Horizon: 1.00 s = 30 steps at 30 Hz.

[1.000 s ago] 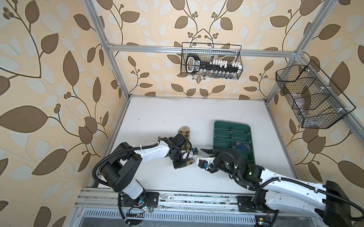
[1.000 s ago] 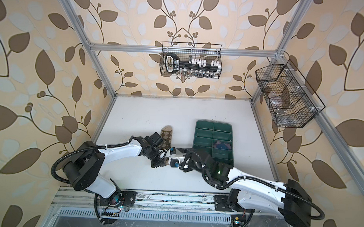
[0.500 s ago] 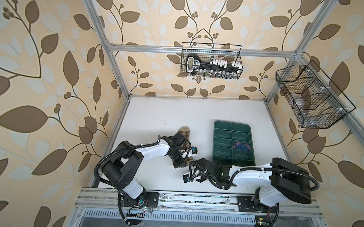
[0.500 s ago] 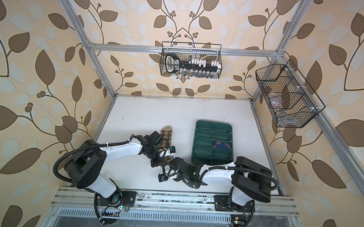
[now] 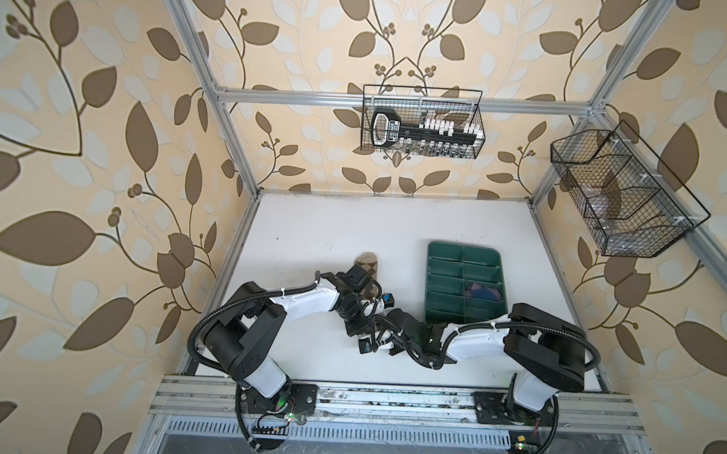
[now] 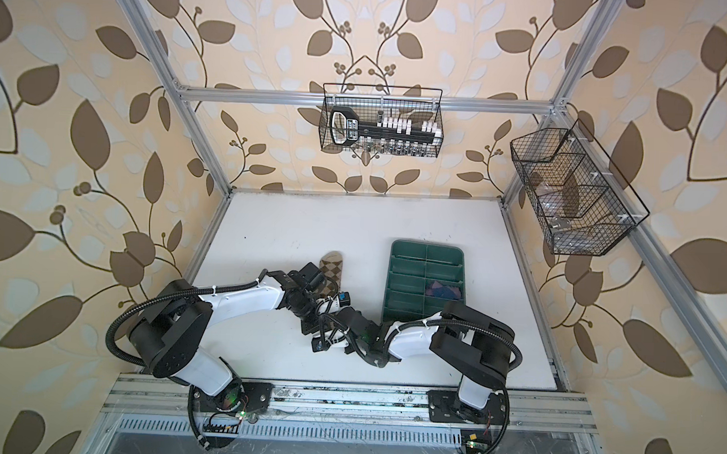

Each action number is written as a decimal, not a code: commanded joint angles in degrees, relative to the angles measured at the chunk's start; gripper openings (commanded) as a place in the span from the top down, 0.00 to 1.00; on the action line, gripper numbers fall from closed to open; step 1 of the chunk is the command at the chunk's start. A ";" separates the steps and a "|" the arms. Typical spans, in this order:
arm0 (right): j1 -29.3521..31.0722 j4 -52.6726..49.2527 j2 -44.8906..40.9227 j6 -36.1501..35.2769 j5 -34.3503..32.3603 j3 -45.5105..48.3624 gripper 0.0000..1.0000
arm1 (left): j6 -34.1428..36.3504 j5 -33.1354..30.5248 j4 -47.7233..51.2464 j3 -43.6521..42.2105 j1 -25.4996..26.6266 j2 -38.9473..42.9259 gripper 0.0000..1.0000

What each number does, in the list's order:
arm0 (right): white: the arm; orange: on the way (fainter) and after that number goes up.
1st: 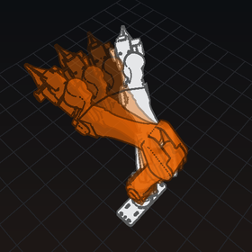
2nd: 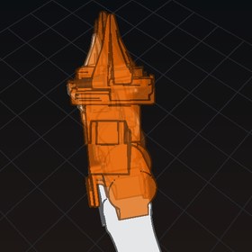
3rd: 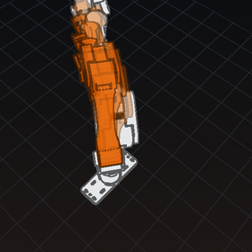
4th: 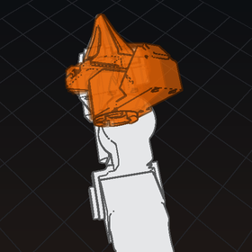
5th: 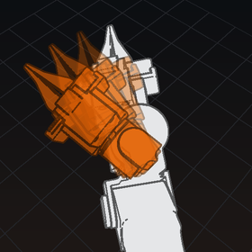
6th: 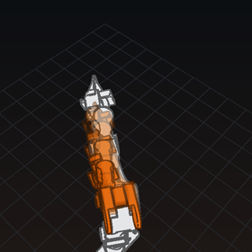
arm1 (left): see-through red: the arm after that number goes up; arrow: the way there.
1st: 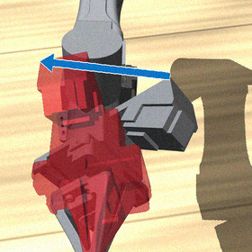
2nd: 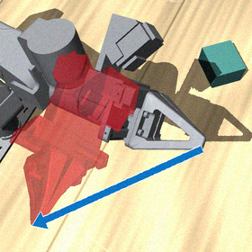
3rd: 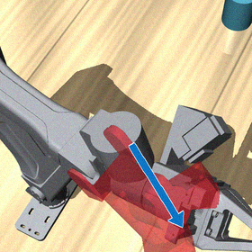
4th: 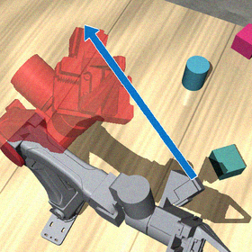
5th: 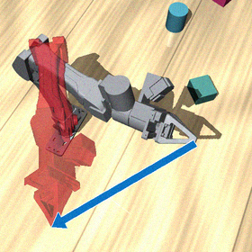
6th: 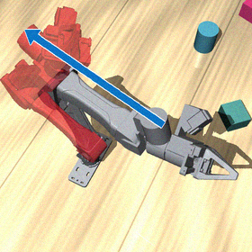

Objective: Roll the socks

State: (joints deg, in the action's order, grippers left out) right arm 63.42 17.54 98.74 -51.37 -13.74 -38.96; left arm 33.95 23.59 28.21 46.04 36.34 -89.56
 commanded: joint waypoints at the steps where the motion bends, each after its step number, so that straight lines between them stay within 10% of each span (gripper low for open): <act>1: 0.35 -5.22 1.34 0.32 1.29 -1.33 1.00 | -2.38 -1.93 1.70 -1.14 0.80 2.38 0.87; 7: 0.00 -17.96 0.89 2.86 4.96 -5.03 1.00 | -7.46 -9.87 -3.74 -2.84 1.41 15.79 0.63; 14: -2.39 -32.60 -1.43 8.62 13.39 -9.65 1.00 | -11.69 -25.62 -10.32 -8.28 1.29 40.11 0.59; 20: -8.17 -52.21 3.39 11.15 28.57 -21.07 1.00 | -19.30 -35.86 -9.65 -10.60 1.19 59.38 0.11; 30: -16.86 -71.96 20.97 9.39 45.39 -40.53 1.00 | -2.72 -19.48 18.32 3.61 1.60 50.10 0.24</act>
State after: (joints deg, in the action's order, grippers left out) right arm 47.44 -45.43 115.35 -41.36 25.98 -77.30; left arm 25.76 -0.14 37.82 47.40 37.54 -35.20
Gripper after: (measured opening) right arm 0.055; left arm 0.766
